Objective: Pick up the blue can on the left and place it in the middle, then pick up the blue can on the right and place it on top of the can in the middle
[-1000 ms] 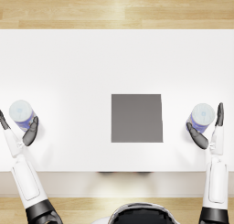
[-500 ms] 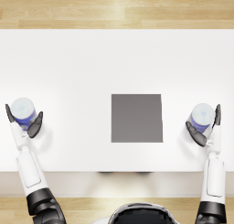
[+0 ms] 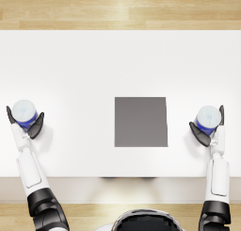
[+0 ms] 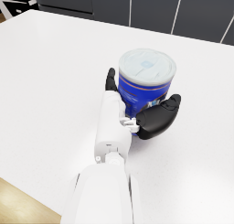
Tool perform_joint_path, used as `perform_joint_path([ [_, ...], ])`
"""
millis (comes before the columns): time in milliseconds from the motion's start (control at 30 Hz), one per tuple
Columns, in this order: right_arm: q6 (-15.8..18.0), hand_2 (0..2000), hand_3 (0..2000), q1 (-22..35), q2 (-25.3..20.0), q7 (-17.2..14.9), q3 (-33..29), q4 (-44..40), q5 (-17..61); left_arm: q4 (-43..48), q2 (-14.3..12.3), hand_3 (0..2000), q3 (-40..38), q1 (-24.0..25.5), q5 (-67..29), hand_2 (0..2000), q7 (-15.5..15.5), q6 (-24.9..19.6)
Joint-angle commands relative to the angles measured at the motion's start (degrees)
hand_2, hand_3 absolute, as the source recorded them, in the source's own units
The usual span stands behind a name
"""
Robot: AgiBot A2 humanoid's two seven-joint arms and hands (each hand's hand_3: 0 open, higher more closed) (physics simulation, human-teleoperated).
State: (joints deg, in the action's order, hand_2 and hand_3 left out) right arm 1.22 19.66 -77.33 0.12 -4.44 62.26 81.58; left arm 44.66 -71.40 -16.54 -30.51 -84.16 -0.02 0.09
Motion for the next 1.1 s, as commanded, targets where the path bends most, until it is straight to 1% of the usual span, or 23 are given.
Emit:
perform_joint_path([
  [33,2.49,2000,653,1.13,-0.04,-0.1,-0.71,0.61,0.01,-1.45,0.3,653,0.0,-1.93,0.0,2000,0.04,-0.91],
  [100,7.97,2000,1307,1.35,-0.23,-0.22,-1.17,1.64,0.03,-1.01,0.24,1307,-0.16,-1.63,-0.04,2000,0.12,-2.6],
  [133,8.49,2000,1520,1.3,-0.35,-0.1,-1.31,2.84,0.03,-0.21,0.16,1520,-0.06,-1.41,-0.02,2000,0.03,-2.5],
  [200,8.63,2000,1520,1.09,-0.47,0.24,-1.83,6.17,0.03,4.33,-0.23,1520,-0.02,0.25,-0.02,2000,-0.13,-1.77],
  [233,8.57,2000,1520,-0.02,-0.62,0.33,-1.55,11.29,0.03,10.73,-0.73,1520,0.57,2.43,-0.02,2000,-0.17,-1.52],
  [267,8.66,2000,1520,-0.26,-0.68,0.42,-1.25,14.13,0.03,15.1,-1.05,1520,1.49,3.97,-0.02,2000,-0.19,-1.34],
  [400,8.71,2000,1520,0.04,-0.93,0.72,0.81,22.82,0.02,30.47,-1.65,1520,8.97,7.81,-0.01,2000,-0.19,-1.55],
  [467,8.5,2000,1520,0.31,-1.04,0.78,1.24,25.61,0.02,34.92,-1.81,1520,12.88,8.81,-0.02,2000,-0.18,-2.07],
  [567,8.5,2000,1520,0.38,-1.29,0.76,1.16,28.18,0.02,37.0,-2.2,1520,16.91,8.58,-0.03,2000,-0.21,-2.47],
  [633,8.76,2000,1520,0.44,-1.42,0.78,0.82,29.29,0.02,37.82,-2.69,1520,19.8,7.48,-0.03,2000,-0.21,-2.62],
  [733,8.74,2000,1520,0.9,-1.62,0.8,1.1,31.46,0.02,38.89,-3.85,1520,24.19,5.49,7.52,2000,-0.19,-2.64],
  [800,8.77,2000,1520,1.45,-1.74,0.76,1.13,31.97,0.02,39.02,-4.77,1520,27.29,4.35,10.67,2000,-0.18,-2.68],
  [933,8.44,2000,1520,3.56,-2.07,0.58,2.52,32.6,0.02,36.52,-7.29,1520,34.6,1.72,13.09,2000,-0.15,-2.69],
  [1100,8.5,2000,1520,4.43,-2.47,0.69,3.39,33.38,0.01,31.15,-10.17,1520,40.22,-1.23,13.79,2000,-0.18,-2.65],
])
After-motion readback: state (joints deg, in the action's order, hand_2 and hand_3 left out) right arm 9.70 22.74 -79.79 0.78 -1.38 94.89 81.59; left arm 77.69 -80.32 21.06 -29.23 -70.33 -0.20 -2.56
